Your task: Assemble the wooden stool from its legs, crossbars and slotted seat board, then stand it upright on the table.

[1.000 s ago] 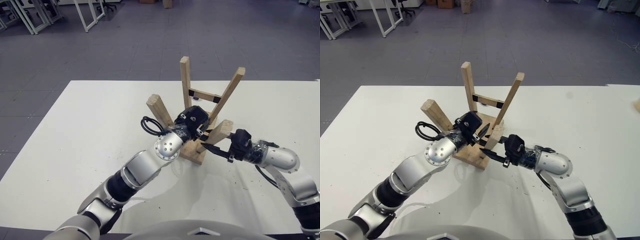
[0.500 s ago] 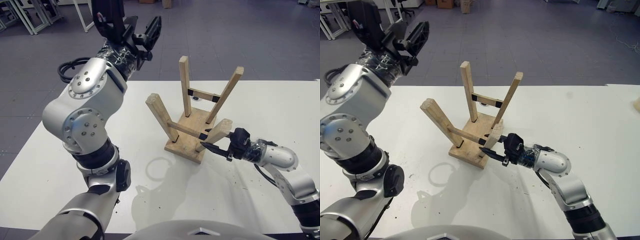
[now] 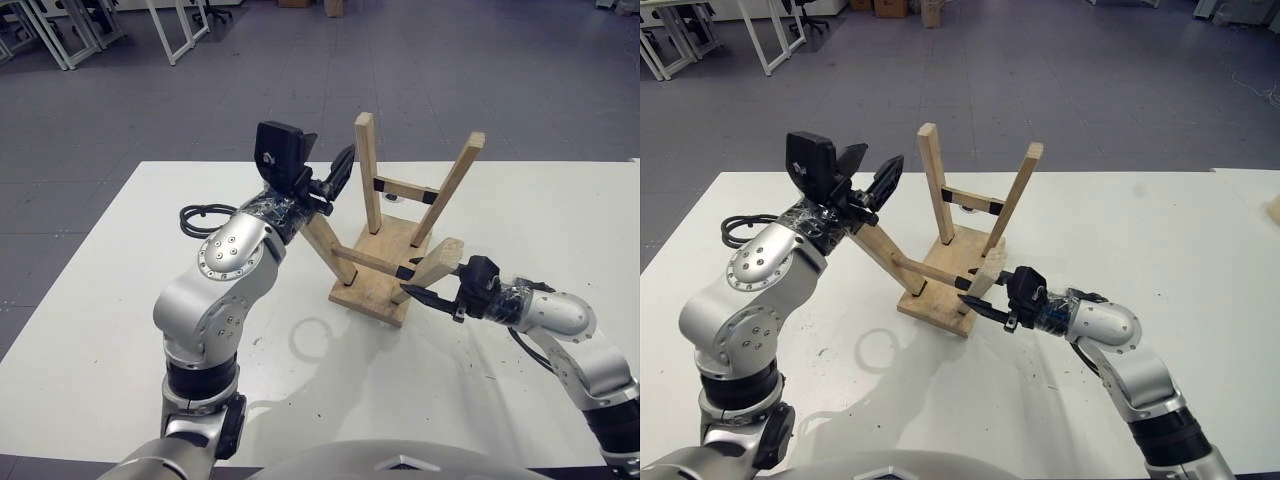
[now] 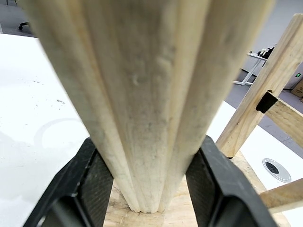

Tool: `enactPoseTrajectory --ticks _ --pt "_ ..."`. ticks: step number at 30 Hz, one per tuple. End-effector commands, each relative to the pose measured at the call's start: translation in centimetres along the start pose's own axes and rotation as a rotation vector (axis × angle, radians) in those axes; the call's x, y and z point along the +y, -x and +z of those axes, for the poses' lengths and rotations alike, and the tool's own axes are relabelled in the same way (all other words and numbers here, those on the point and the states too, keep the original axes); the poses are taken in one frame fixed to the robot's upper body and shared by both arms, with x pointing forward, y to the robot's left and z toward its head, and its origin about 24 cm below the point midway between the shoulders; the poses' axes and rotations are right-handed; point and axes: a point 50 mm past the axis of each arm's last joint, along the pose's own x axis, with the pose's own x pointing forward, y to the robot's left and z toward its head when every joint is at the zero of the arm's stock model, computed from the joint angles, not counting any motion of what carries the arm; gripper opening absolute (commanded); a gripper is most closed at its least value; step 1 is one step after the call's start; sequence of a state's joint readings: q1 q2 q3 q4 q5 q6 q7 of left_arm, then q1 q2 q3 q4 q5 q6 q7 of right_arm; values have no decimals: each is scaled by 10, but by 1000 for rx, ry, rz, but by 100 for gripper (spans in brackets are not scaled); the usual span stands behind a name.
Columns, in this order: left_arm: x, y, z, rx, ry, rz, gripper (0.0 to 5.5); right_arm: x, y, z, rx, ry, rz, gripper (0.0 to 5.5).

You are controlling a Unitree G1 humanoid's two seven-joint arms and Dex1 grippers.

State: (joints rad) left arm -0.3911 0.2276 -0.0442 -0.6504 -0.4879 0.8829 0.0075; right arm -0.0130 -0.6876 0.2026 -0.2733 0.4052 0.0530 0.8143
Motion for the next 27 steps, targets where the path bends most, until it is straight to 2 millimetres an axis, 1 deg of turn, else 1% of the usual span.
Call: enactPoseTrajectory --ticks 1,3,4,6,8,10,12,13,14,15,16,17,18,20,21,22,23,24,25,26,27 --pt "5 8 -45 272 141 -22 300 37 29 -84 461 -289 24 203" --pt "-6 4 -10 135 223 -157 300 40 30 -86 464 -295 20 203" --pt "-10 2 12 40 283 -227 300 40 30 -86 465 -294 19 203" --pt "-11 1 47 -107 384 -298 300 41 29 -85 463 -288 28 203" --pt "-1 0 73 -218 467 -284 300 39 26 -83 458 -277 49 203" --pt "14 1 95 -292 515 -241 300 36 23 -82 456 -259 65 203" --pt "37 5 116 -372 538 -164 300 31 23 -81 458 -245 68 203" --pt "55 7 113 -340 464 -68 300 30 24 -81 459 -242 67 203" --pt "70 8 104 -280 395 32 300 29 24 -80 459 -240 66 203" --pt "88 9 85 -184 317 166 300 28 24 -80 459 -240 67 203" --pt "100 11 66 -93 240 257 300 28 24 -80 457 -240 67 203" --pt "109 12 41 2 177 330 300 28 23 -80 455 -239 69 203" --pt "113 13 18 80 135 365 300 28 23 -79 453 -238 71 203" --pt "112 8 -28 190 86 362 300 27 23 -79 452 -236 73 203" --pt "107 3 -43 210 77 333 300 27 23 -79 451 -235 74 203" --pt "98 -4 -57 214 83 284 300 27 23 -79 451 -236 73 203" --pt "82 -13 -67 198 122 204 300 28 23 -79 451 -237 73 203" --pt "55 -21 -75 181 186 80 300 28 23 -79 451 -237 75 203" --pt "23 -23 -83 184 237 -64 300 28 22 -78 450 -236 79 203" --pt "-3 -21 -88 197 273 -180 300 28 21 -78 449 -234 84 203" --pt "-24 -10 -95 248 258 -301 300 27 21 -77 447 -233 85 203"
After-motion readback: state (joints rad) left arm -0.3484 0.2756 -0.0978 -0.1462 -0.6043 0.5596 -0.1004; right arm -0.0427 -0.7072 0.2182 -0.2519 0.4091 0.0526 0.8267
